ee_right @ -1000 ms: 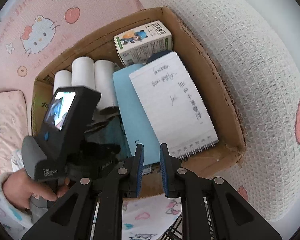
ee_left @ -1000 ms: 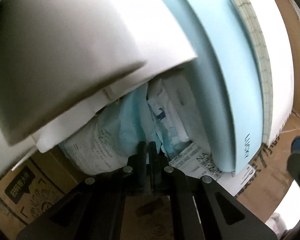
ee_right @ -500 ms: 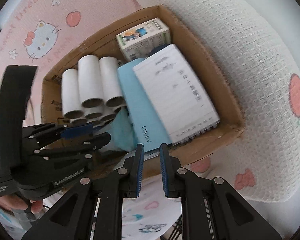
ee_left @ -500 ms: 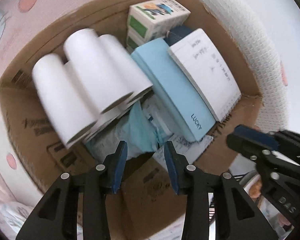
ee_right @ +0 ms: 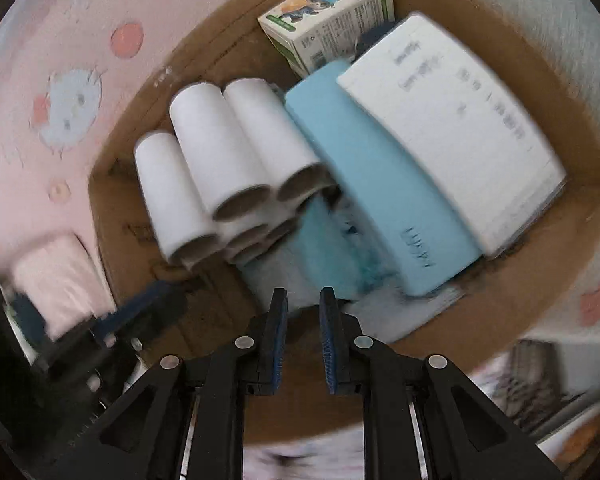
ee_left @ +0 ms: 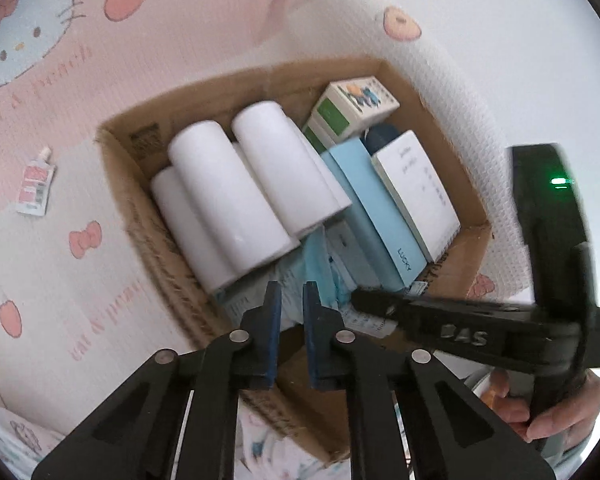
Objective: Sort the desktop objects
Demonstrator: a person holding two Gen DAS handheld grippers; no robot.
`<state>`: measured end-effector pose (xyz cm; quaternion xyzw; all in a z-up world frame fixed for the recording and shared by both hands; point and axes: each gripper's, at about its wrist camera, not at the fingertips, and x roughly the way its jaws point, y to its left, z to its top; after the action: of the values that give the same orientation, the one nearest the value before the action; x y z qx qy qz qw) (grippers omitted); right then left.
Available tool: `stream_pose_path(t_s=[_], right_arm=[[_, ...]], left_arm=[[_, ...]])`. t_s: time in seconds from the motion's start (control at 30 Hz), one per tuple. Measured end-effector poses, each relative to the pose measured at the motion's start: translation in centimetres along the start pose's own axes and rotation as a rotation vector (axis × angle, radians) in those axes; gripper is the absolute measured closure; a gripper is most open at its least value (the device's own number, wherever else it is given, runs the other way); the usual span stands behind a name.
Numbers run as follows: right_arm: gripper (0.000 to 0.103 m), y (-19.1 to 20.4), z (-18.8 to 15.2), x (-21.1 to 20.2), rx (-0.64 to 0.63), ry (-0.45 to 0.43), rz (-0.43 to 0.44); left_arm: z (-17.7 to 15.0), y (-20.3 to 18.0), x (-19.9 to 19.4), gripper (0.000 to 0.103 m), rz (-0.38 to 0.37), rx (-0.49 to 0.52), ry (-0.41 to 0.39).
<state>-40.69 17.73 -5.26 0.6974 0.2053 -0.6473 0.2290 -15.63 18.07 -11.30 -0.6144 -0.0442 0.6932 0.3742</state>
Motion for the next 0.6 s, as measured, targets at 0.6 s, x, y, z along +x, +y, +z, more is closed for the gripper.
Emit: stream_pose_path(t_s=[0.6], right_arm=[[0.091,-0.3,-0.6,8.5,0.604,-0.009,-0.134]], left_arm=[[0.1,3.5,-1.9,0.093,-0.134,0.054,-0.1]])
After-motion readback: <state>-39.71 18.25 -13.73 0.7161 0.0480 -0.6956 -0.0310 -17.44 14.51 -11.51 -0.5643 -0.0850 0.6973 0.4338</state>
